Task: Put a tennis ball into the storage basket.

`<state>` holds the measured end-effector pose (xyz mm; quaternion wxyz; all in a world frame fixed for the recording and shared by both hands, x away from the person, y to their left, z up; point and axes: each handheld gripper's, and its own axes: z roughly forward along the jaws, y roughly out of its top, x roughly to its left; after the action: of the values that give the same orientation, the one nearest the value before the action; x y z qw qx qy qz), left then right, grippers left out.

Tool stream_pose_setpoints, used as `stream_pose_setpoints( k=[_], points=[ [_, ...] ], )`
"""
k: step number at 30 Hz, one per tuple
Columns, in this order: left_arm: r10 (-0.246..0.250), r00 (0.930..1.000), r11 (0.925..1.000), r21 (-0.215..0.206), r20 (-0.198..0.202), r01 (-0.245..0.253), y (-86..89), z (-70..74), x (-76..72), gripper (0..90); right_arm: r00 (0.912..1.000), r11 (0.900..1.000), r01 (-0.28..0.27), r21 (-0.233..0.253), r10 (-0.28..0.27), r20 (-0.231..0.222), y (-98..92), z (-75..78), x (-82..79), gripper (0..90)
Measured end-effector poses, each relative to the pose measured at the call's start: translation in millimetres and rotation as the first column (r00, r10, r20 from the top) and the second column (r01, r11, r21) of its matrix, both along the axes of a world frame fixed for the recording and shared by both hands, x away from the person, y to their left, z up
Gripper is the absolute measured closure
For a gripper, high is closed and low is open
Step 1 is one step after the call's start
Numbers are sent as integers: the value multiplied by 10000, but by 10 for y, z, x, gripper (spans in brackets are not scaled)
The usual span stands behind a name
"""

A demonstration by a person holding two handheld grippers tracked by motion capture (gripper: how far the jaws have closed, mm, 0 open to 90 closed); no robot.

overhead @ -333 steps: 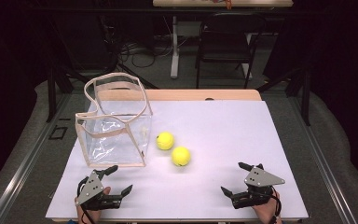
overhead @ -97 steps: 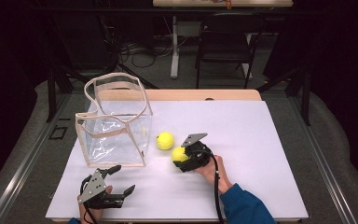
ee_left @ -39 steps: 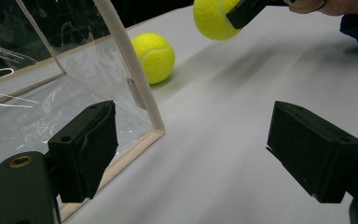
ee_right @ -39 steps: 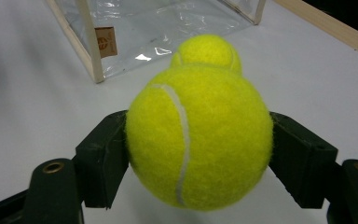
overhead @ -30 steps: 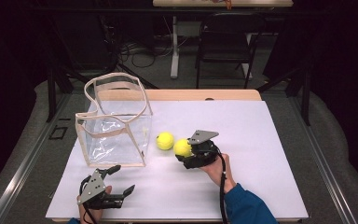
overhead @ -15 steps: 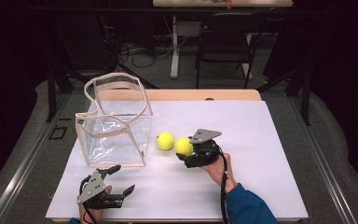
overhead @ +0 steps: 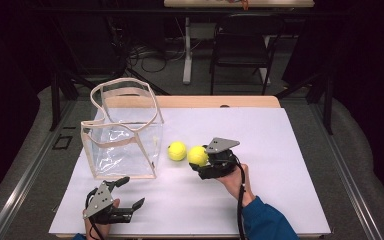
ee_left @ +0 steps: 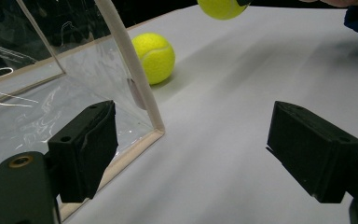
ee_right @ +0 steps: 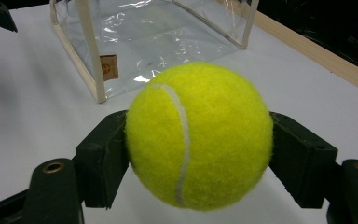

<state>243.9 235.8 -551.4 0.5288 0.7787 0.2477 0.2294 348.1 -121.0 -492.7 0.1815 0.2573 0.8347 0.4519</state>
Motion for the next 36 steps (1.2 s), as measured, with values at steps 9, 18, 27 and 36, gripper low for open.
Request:
stream_pose_setpoints(
  k=[9, 18, 27, 36],
  points=[
    [2, 10000, 10000, -9, -4, -2, 0, -1, 0, 159, 10000, 9998, -33, 170, 33, 7, -13, 39, -14, 257],
    [-6, 10000, 10000, -9, -4, 6, 1, -1, 1, 159, 10000, 9995, 14, 320, -15, 14, -35, 72, -19, 257],
    [-1, 10000, 10000, 4, -1, 1, 3, -1, 4, 160, 9999, 9993, 58, 365, -64, 156, -58, 115, -28, 257],
    [6, 10000, 10000, 9, 0, -6, 3, -1, 3, 160, 9995, 9992, 83, 380, -95, 311, -83, 174, -23, 257]
  ],
)
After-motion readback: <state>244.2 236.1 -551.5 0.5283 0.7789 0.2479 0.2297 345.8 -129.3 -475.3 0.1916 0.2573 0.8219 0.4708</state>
